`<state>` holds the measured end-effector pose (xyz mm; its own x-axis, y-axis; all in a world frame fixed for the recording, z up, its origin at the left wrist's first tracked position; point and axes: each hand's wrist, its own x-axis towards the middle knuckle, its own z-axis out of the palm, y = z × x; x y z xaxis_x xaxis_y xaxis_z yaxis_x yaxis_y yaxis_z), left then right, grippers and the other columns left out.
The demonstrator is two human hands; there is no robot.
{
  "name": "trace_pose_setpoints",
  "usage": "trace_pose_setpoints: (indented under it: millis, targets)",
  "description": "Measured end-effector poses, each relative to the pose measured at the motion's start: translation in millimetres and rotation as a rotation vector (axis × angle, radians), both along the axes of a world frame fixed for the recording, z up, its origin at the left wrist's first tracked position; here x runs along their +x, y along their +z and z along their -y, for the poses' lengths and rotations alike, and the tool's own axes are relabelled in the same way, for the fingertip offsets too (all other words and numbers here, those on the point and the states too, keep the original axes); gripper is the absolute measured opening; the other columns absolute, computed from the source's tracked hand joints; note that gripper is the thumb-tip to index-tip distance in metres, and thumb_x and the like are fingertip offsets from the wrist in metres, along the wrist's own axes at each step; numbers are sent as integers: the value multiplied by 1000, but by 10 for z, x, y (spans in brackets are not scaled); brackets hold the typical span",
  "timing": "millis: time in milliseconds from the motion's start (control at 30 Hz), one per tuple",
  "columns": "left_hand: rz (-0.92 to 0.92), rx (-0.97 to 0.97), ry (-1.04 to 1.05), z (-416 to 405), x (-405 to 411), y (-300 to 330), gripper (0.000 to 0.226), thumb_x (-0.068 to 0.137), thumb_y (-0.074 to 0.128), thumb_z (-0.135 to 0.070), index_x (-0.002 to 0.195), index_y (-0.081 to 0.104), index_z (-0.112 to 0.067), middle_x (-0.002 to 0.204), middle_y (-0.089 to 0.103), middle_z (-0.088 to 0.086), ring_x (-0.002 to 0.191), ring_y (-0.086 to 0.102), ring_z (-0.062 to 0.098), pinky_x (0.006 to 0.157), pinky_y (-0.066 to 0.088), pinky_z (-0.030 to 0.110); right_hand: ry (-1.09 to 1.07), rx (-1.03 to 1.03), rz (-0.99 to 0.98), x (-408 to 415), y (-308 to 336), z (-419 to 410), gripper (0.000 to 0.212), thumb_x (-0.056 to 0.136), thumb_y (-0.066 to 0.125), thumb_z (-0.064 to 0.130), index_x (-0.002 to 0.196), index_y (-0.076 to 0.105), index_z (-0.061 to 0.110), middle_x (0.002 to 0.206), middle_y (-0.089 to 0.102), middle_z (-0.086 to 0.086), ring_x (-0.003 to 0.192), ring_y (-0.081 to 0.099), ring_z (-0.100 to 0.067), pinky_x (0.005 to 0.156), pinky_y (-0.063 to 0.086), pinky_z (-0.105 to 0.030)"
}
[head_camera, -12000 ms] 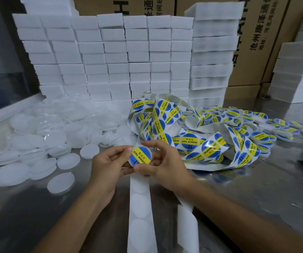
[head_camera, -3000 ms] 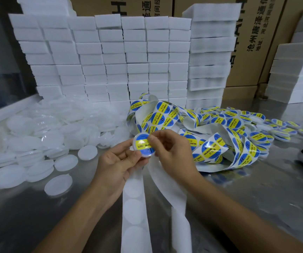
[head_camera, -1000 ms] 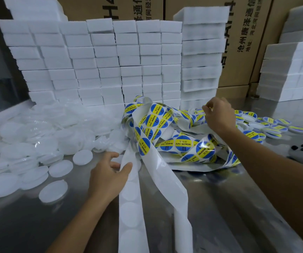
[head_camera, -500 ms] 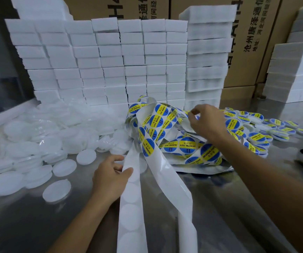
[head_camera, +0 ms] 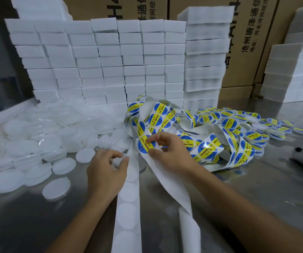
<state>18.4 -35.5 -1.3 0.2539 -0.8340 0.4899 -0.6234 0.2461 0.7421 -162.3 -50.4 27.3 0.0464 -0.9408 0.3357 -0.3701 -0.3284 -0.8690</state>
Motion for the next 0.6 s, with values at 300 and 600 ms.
trace_pose_setpoints:
  millis: [300,600]
  targets:
    - [-480,36,-342,-141,-178,131,23,84,72,-8,78,70,-30,76,74,-12,69,67,0,63,51,13,190,49,339,136,36,-180,39,85,67,-8,119,68,11,62,68,18,56,61,2,55,48,-12]
    - [-472,50,-292,-97,-142,95,25,84,71,-5,84,71,-30,80,73,-3,80,68,16,75,56,31,-93,-441,-123,150,-46,-172,9,86,75,18,95,78,17,109,60,0,88,59,-8,76,48,-19]
